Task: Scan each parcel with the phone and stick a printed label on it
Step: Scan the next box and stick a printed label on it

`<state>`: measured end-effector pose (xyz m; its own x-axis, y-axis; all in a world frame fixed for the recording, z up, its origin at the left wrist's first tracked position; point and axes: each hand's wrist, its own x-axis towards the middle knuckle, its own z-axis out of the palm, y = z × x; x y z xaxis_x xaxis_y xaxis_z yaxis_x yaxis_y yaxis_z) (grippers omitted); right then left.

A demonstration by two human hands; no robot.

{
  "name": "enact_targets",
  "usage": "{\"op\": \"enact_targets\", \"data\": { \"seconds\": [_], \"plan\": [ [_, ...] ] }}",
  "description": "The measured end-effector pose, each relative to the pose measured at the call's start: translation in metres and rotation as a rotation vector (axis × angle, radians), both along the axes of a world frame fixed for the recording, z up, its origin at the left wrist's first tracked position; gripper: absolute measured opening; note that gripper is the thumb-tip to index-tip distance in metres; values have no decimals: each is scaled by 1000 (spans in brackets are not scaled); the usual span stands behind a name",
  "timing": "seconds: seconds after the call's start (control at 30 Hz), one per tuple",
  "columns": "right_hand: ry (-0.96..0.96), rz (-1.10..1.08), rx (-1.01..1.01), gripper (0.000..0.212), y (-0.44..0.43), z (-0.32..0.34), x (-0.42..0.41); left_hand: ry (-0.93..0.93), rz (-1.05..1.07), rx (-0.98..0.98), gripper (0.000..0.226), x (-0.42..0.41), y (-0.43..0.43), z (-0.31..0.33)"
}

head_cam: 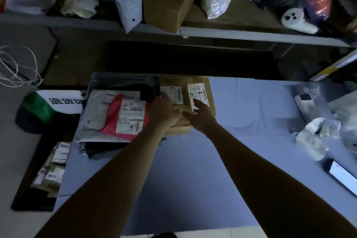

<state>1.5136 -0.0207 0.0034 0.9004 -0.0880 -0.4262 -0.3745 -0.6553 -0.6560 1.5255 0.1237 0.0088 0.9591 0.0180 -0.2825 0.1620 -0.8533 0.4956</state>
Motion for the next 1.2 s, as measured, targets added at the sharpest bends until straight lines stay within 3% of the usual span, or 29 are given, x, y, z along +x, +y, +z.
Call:
{"op": "enact_targets", "data": {
  "seconds": [0.07, 0.13, 0.27, 0.4, 0.6, 0.8, 1.0, 1.2],
  "plan": [
    [10, 29, 20, 57, 2, -10, 15, 101, 46, -37, 59, 15, -4, -5],
    [3, 32, 62, 49, 2, -17, 21, 141, 81, -49, 41, 23, -4, -9],
    [-21, 0, 156, 44, -7, -20, 24, 94, 152, -97, 18, 16, -4, -6],
    [-70, -58, 297, 32, -22, -12, 14, -34, 238, -259, 27, -2, -18, 9],
    [-173, -56, 500, 34, -84, 19, -16, -243, 250, -416, 47, -36, -71, 46],
    [-275, 75, 484, 33, -188, 57, -63, -342, 365, -484, 81, -103, -164, 63],
    [-266, 63, 464, 35, -313, 60, -136, -300, 334, -567, 87, -168, -280, 42],
    [-146, -30, 336, 41, -392, 13, -194, -87, 270, -684, 82, -211, -359, -15]
  ]
}}
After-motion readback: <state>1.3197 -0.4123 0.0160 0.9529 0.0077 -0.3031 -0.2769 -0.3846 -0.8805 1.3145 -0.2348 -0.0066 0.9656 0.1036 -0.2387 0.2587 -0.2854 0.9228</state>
